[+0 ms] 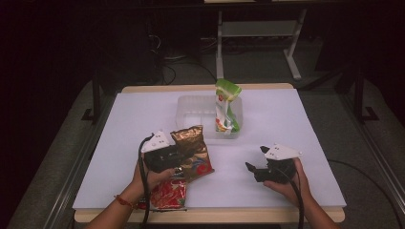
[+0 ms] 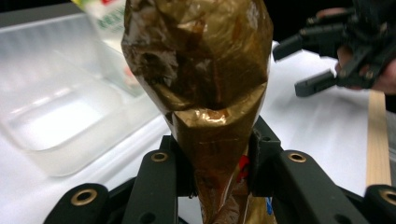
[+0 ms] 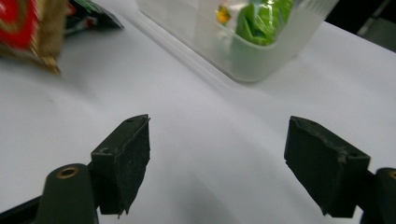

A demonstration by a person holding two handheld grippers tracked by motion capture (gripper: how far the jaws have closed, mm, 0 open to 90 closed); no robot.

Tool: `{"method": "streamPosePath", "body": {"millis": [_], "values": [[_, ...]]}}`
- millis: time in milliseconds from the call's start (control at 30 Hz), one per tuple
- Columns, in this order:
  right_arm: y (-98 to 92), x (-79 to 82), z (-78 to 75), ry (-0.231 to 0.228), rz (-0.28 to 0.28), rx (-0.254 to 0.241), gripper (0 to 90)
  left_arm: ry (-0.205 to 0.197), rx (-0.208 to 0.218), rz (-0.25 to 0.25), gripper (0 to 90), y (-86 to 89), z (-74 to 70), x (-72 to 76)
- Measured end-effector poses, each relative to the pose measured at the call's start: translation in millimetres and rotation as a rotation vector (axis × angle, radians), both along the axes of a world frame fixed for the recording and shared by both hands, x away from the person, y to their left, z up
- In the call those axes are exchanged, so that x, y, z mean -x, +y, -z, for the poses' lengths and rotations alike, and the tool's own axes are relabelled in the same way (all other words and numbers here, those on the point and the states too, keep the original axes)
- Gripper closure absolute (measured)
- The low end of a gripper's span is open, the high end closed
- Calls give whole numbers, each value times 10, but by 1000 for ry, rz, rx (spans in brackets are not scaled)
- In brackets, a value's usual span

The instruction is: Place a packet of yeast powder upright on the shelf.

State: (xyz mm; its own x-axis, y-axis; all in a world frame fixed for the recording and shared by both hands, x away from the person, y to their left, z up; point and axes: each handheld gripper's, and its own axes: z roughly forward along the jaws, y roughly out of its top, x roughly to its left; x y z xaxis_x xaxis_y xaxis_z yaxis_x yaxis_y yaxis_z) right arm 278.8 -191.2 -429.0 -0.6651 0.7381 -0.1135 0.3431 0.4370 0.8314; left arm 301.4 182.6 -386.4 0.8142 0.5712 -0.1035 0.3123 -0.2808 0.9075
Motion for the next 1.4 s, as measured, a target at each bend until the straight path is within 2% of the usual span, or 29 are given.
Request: {"method": "streamPosePath", "body": {"millis": [67,100,167,233,300,367,467,600,800,867,933,1033,1067,1133,1200,1400], "values": [[-29,-22,8,-7,12,14,175,-14,-3,-39,688,33,-29,-8],[-50,-29,6,-7,10,1,175,-22,-3,-55,688,43,-40,-11],[-86,-40,8,-14,16,-11,175,-28,-9,-68,688,48,-53,-24],[-103,-51,20,-20,21,6,175,-37,-15,-79,688,44,-66,-40],[-115,-59,40,-7,22,0,176,-29,6,-81,688,30,-97,-82],[-104,-65,63,-6,22,16,189,-40,9,-88,688,13,-133,-106],[-67,-59,82,-4,15,40,189,-42,42,-96,688,-1,-208,-153],[-27,-44,79,-12,0,57,189,-51,55,-135,688,-21,-308,-241],[-13,-45,83,1,-5,54,188,-62,64,-193,688,-92,-421,-396],[-18,-49,80,0,-6,51,188,-47,72,-207,688,-130,-434,-462],[-19,-51,80,3,-4,49,188,-60,55,-236,689,-184,-445,-530],[-17,-49,78,2,-3,54,188,-46,51,-263,688,-241,-449,-624],[-18,-47,75,2,-5,52,188,-52,36,-284,689,-269,-452,-663],[-20,-43,67,2,-4,47,188,-39,28,-301,688,-301,-452,-718],[-24,-43,63,4,-8,42,187,-50,4,-337,689,-355,-455,-762],[-13,-48,70,5,-23,43,187,-58,-41,-381,689,-517,-481,-896]]}}
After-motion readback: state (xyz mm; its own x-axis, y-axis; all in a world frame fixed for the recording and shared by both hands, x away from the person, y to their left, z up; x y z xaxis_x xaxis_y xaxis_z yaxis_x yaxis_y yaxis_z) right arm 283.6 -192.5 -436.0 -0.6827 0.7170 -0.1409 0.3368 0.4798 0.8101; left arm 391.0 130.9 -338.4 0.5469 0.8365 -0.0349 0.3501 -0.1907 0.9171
